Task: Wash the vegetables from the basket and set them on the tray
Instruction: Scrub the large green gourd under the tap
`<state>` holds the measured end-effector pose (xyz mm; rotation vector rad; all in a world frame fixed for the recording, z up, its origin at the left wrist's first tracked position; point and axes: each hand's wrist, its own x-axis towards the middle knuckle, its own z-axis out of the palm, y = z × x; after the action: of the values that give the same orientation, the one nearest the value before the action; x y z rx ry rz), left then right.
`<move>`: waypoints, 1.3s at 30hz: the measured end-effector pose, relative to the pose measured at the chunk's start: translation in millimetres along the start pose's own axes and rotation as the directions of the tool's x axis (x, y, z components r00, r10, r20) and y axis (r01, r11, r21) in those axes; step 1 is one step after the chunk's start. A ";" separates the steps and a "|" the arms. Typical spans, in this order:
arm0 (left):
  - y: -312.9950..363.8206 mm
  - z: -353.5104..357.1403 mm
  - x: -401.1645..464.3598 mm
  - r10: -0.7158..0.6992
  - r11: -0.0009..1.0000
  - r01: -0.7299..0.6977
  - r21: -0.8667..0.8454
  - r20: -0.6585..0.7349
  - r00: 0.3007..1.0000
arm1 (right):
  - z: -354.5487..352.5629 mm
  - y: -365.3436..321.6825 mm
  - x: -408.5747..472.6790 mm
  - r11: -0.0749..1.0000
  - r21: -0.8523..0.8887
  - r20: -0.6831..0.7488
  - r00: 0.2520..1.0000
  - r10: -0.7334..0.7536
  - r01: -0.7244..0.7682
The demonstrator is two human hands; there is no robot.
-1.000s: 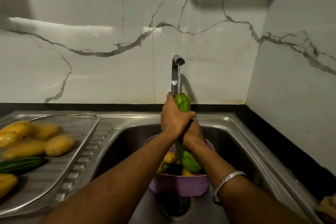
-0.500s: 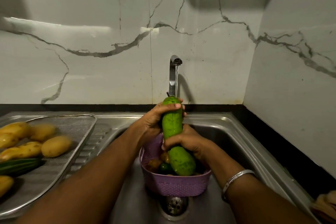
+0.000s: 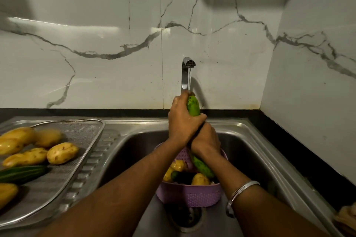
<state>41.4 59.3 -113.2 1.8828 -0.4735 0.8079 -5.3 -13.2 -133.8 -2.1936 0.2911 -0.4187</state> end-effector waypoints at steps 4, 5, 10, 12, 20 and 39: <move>-3.7 -13.8 20.4 -0.158 0.964 0.205 -0.171 0.257 0.953 | -3.5 7.5 4.0 0.971 0.229 0.273 0.962 0.005 -0.070; -5.5 -18.0 24.6 -0.210 0.914 0.308 -0.263 0.343 0.916 | -6.2 10.2 4.4 0.965 0.249 0.324 0.946 -0.004 -0.081; -13.4 -35.8 20.9 -0.078 0.391 0.698 -0.600 0.734 0.675 | -9.2 11.7 3.4 0.950 0.274 0.543 0.839 -0.024 -0.150; -13.3 -36.4 16.3 -0.059 0.296 0.722 -0.625 0.742 0.667 | -7.5 10.4 1.9 0.935 0.307 0.565 0.825 -0.027 -0.179; -4.4 1.9 4.3 -0.402 0.823 0.447 -0.351 0.197 0.894 | 6.9 8.2 11.3 0.977 0.188 0.140 0.987 0.077 -0.103; -17.2 -35.9 12.8 -0.172 0.366 0.743 -0.560 0.744 0.646 | -7.2 12.5 5.0 0.952 0.264 0.477 0.879 0.012 -0.157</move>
<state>49.6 99.4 -104.8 1.1156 -0.4892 -0.4639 -4.3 -27.6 -138.7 -1.9021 0.0494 0.1261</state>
